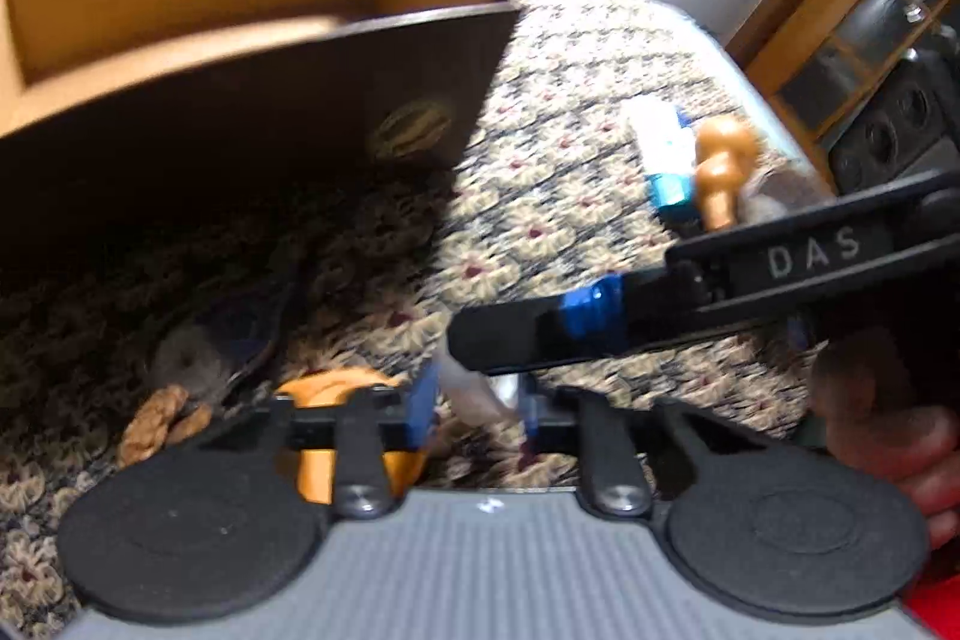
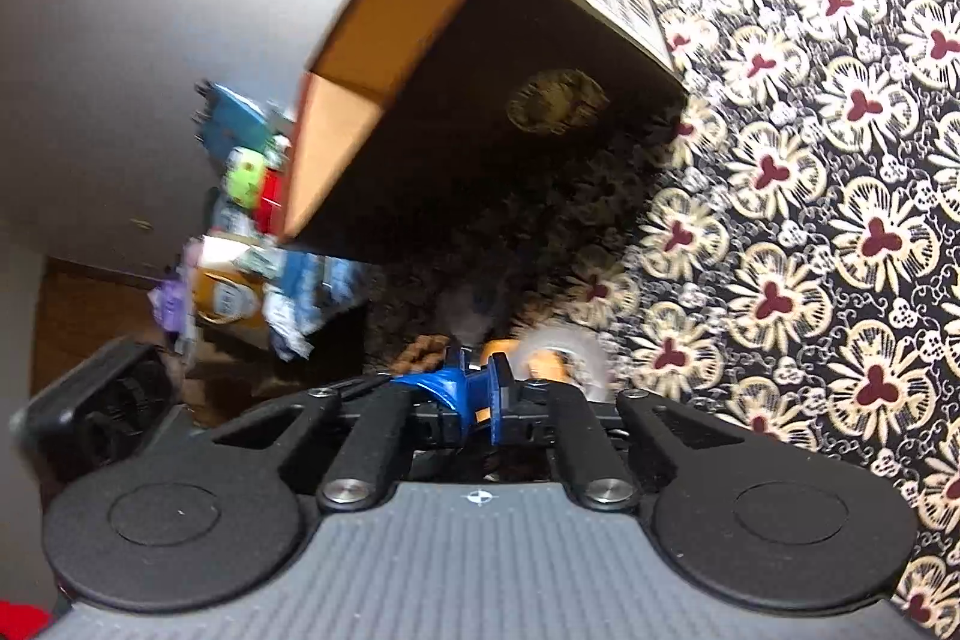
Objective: Organize rigid objects
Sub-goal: 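Lift the tape roll with the right gripper and carry it over the box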
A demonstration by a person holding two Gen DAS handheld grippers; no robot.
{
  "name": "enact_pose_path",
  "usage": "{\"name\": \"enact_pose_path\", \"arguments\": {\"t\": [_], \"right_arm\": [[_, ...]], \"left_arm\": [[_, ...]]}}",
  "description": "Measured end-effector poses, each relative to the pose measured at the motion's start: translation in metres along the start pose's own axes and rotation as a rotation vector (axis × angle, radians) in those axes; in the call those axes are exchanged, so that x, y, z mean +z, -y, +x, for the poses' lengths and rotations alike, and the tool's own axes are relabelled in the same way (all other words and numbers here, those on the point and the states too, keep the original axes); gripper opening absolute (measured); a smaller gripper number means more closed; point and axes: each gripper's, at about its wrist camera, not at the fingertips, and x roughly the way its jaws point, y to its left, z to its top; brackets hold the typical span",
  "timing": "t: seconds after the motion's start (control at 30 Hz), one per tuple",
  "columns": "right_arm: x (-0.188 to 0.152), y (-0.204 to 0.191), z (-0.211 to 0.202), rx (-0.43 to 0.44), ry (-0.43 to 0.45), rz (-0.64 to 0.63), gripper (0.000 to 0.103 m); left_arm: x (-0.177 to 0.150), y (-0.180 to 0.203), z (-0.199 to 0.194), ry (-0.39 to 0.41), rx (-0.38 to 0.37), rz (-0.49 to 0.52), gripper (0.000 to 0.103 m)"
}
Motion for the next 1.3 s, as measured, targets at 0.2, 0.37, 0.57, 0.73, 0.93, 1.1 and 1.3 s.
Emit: {"name": "enact_pose_path", "arguments": {"t": [0.2,0.37,0.57,0.73,0.93,1.1,1.3], "right_arm": [[0.012,-0.023,-0.024,-0.024,0.103,-0.069,0.000],[0.027,-0.035,-0.031,-0.021,0.164,-0.105,0.000],[0.056,-0.062,-0.027,0.011,0.207,-0.190,0.000],[0.100,-0.097,0.000,0.035,0.223,-0.333,0.000],[0.160,-0.119,0.088,0.042,0.098,-0.371,0.000],[0.172,-0.120,0.155,0.001,0.010,-0.366,0.000],[0.181,-0.108,0.191,-0.109,0.003,-0.352,0.000]], "left_arm": [[0.021,0.015,-0.013,0.092,-0.027,0.082,0.012],[0.040,0.017,-0.024,0.153,-0.052,0.110,0.012],[0.071,-0.003,-0.050,0.245,-0.089,0.061,0.012],[0.112,-0.035,-0.081,0.337,-0.040,0.050,0.012],[0.146,-0.090,-0.079,0.321,0.078,0.037,0.012],[0.141,-0.151,-0.051,0.251,0.151,-0.073,0.012],[0.142,-0.208,-0.025,0.186,0.287,-0.160,0.013]]}}
